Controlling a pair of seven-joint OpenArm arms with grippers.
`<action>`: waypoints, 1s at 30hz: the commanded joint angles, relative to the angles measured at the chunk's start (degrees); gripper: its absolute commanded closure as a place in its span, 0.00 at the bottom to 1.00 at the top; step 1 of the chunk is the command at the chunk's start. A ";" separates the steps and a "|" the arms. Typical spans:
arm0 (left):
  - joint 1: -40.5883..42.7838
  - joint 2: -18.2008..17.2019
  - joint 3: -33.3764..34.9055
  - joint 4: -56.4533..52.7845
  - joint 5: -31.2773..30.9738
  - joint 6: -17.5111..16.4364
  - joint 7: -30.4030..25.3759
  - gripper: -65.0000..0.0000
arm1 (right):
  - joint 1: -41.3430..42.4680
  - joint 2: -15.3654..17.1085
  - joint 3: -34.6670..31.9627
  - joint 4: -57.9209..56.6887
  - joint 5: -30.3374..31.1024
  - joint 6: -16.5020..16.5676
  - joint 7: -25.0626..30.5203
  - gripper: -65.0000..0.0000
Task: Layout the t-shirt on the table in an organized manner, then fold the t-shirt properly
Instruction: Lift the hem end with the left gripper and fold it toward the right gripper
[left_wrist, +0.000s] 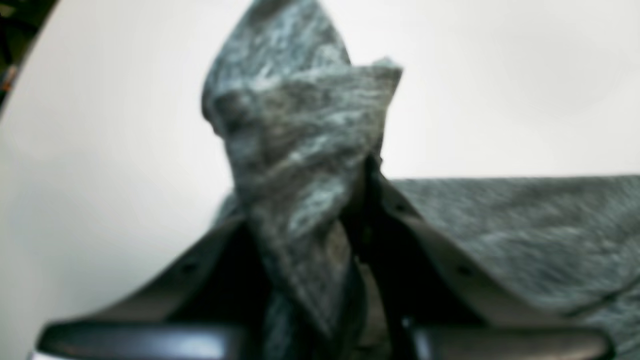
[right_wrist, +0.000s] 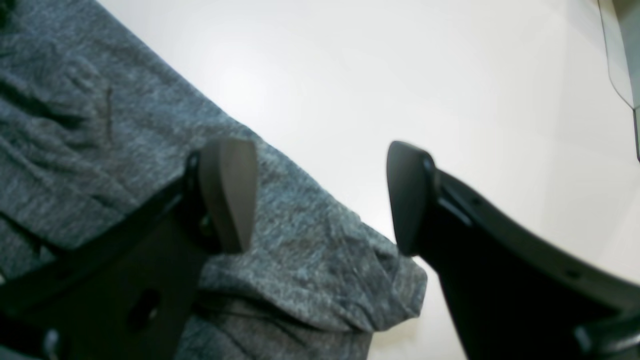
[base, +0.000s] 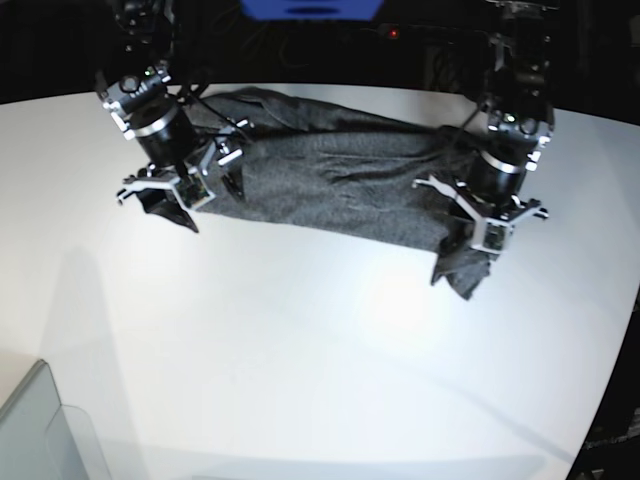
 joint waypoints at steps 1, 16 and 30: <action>-0.59 1.13 0.87 1.14 1.73 0.09 -2.12 1.00 | 0.25 0.08 0.01 1.33 0.83 -0.06 1.58 0.37; 1.17 6.32 12.47 0.79 20.01 0.00 -2.21 1.00 | 0.16 -0.01 1.68 1.33 0.83 -0.06 1.58 0.37; 1.52 5.44 14.50 -2.38 20.80 -0.27 -1.77 0.83 | 0.25 -0.01 1.68 1.33 0.83 -0.06 1.85 0.37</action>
